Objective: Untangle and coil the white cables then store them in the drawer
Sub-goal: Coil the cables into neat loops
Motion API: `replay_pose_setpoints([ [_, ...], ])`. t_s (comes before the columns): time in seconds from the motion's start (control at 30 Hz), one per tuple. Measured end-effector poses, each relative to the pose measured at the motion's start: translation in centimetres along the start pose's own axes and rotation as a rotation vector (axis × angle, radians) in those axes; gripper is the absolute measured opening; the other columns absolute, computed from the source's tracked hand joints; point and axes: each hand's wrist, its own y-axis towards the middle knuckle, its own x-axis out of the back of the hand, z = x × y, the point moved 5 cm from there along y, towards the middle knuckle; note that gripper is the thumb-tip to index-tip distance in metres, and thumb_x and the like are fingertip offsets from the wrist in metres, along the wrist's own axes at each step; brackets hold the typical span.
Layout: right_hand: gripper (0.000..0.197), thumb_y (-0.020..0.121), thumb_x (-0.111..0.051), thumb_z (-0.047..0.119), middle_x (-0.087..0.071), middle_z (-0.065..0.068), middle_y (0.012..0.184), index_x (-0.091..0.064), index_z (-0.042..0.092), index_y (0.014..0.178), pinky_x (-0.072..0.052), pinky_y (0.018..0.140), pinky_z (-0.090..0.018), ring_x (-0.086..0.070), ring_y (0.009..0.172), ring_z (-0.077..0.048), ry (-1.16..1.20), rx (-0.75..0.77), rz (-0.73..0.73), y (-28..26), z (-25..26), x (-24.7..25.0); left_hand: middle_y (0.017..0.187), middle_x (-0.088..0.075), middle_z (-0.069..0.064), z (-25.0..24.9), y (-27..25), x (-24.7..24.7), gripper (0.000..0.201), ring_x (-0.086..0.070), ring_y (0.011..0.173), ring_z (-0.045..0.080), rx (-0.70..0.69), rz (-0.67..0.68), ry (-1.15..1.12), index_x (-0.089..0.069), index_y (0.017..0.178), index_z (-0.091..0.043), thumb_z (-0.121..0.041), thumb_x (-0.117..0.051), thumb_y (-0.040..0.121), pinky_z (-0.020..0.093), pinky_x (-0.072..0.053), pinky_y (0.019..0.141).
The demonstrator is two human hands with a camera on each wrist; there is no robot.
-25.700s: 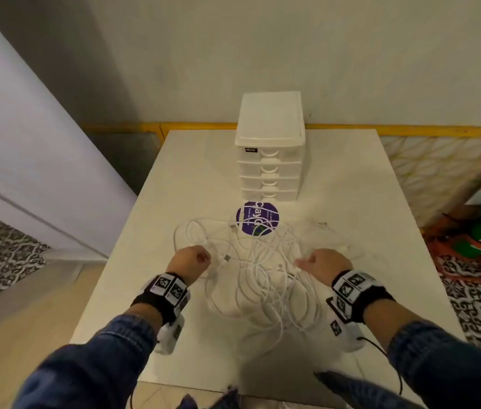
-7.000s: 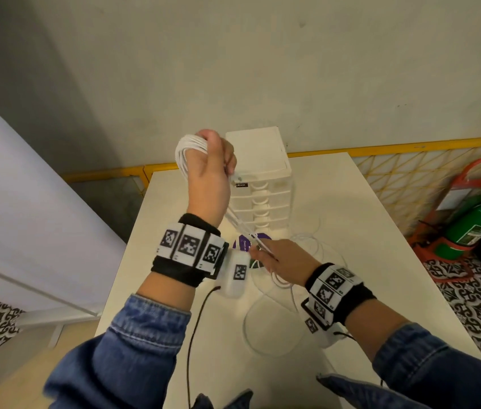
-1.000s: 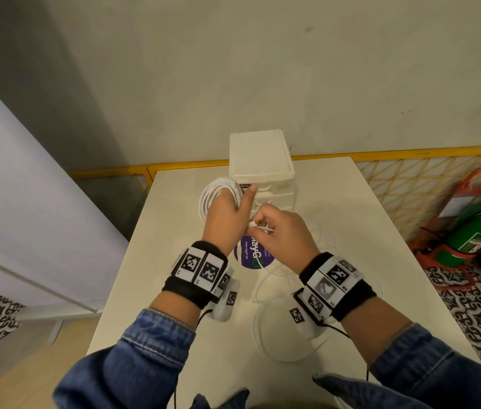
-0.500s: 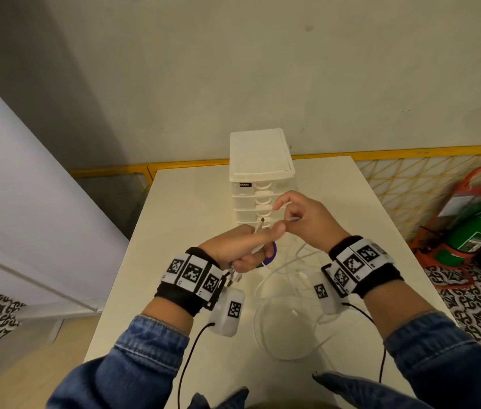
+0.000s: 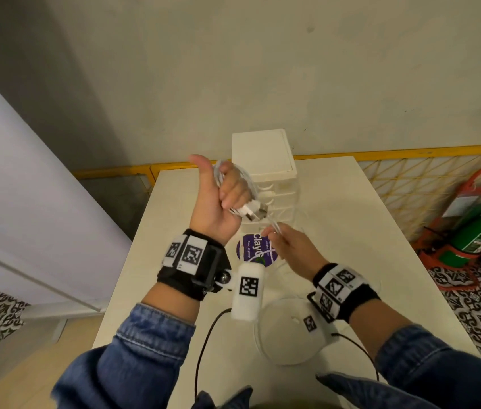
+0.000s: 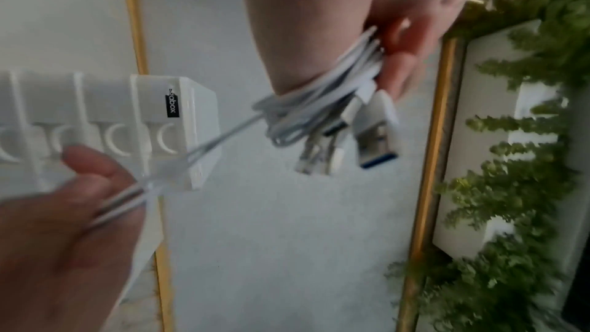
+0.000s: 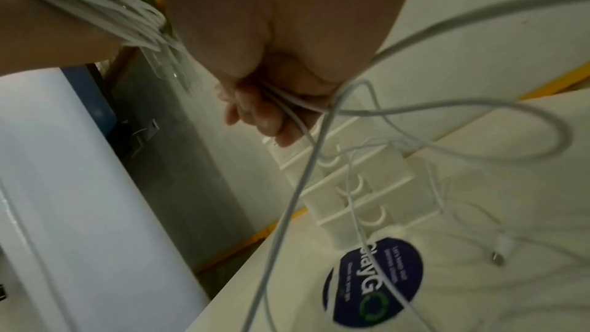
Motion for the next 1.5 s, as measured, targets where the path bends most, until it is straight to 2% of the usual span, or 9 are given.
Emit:
replay_pose_setpoints([
  [0.17,0.028,0.096,-0.038,0.015,-0.052,0.01,0.065,-0.048,0.035,0.079,-0.037,0.072,-0.025,-0.049,0.061,-0.007,-0.151,-0.027,0.269,-1.3,-0.4,-3.2,0.046,-0.032,-0.009,-3.4,0.3,1.7,0.04,-0.031,0.041,0.005,-0.342,-0.374,0.269,-0.037,0.063,-0.02,-0.041,-0.04,0.097,0.018,-0.029,0.044],
  [0.3,0.028,0.092,-0.043,0.036,-0.071,0.0,0.09,-0.055,0.046,0.115,-0.052,0.081,-0.036,-0.065,0.082,-0.027,-0.097,0.076,0.272,-2.2,0.8,-3.3,0.055,-0.044,0.001,-5.4,-0.6,2.5,0.027,-0.042,0.045,0.009,-0.481,-0.531,1.003,-0.045,0.077,-0.008,-0.027,-0.051,0.095,0.021,-0.039,0.047],
  [0.47,0.026,0.088,-0.05,0.033,-0.074,0.004,0.09,-0.065,0.033,0.11,-0.05,0.076,-0.025,-0.065,0.08,-0.007,-0.039,0.316,0.018,-1.4,4.9,0.1,0.046,-0.042,-0.007,-1.5,-1.6,5.7,0.032,-0.039,0.036,0.002,-0.059,-0.371,1.791,-0.05,0.068,-0.015,-0.038,-0.063,0.086,0.015,-0.032,0.046],
  [0.8,0.024,0.082,-0.049,0.036,-0.07,0.006,0.082,-0.07,0.026,0.086,-0.034,0.076,-0.03,-0.061,0.076,-0.013,-0.308,0.348,-0.278,1.1,4.1,6.9,0.041,-0.028,-0.001,4.4,-4.7,4.8,0.052,-0.021,0.034,0.013,0.619,0.029,1.14,-0.047,0.064,-0.011,-0.06,-0.048,0.081,0.025,-0.018,0.042],
  [0.93,0.03,0.081,-0.043,0.035,-0.07,0.007,0.083,-0.067,0.019,0.085,-0.047,0.075,-0.036,-0.066,0.079,-0.018,-0.261,0.255,-0.178,1.5,3.3,6.1,0.036,-0.028,-0.007,4.9,-4.1,2.5,0.05,-0.021,0.028,0.009,0.549,0.102,0.95,-0.04,0.042,-0.023,-0.031,-0.057,0.088,0.018,-0.014,0.037],
  [1.07,0.066,0.078,-0.025,0.054,-0.069,-0.021,0.081,-0.062,0.003,0.1,-0.04,0.062,-0.032,-0.063,0.074,-0.033,-0.301,0.137,-0.11,1.4,2.6,4.2,0.038,-0.033,-0.013,4.6,-3.0,0.1,0.043,-0.023,0.028,0.003,0.411,0.142,0.609,-0.051,0.06,-0.019,-0.057,-0.062,0.079,0.01,-0.023,0.035],
  [1.27,0.015,0.092,-0.049,0.019,-0.064,-0.015,0.075,-0.056,0.006,0.095,-0.04,0.065,-0.032,-0.059,0.072,-0.032,-0.278,-0.007,0.035,1.0,1.9,0.1,0.036,-0.037,-0.008,2.5,-1.3,-1.8,0.036,-0.021,0.032,0.006,0.153,0.124,0.116,-0.063,0.081,-0.011,-0.045,-0.071,0.075,0.016,-0.027,0.034],
  [1.37,0.008,0.09,-0.053,0.019,-0.053,0.01,0.059,-0.058,0.015,0.085,-0.041,0.065,-0.029,-0.051,0.059,-0.013,-0.192,0.001,0.066,0.3,2.1,-1.3,0.033,-0.043,-0.004,1.3,-0.5,-1.9,0.026,-0.033,0.026,0.006,0.05,0.048,-0.06,-0.064,0.07,-0.011,-0.035,-0.068,0.081,0.016,-0.032,0.034],
  [1.5,0.011,0.087,-0.05,0.013,-0.067,-0.002,0.074,-0.058,0.019,0.09,-0.045,0.065,-0.022,-0.06,0.066,-0.01,-0.169,-0.029,0.184,-0.7,1.7,-3.0,0.032,-0.037,-0.004,-0.2,0.2,-1.4,0.044,-0.036,0.027,0.006,-0.091,-0.123,-0.162,-0.057,0.063,-0.016,-0.05,-0.045,0.088,0.016,-0.031,0.034],
])
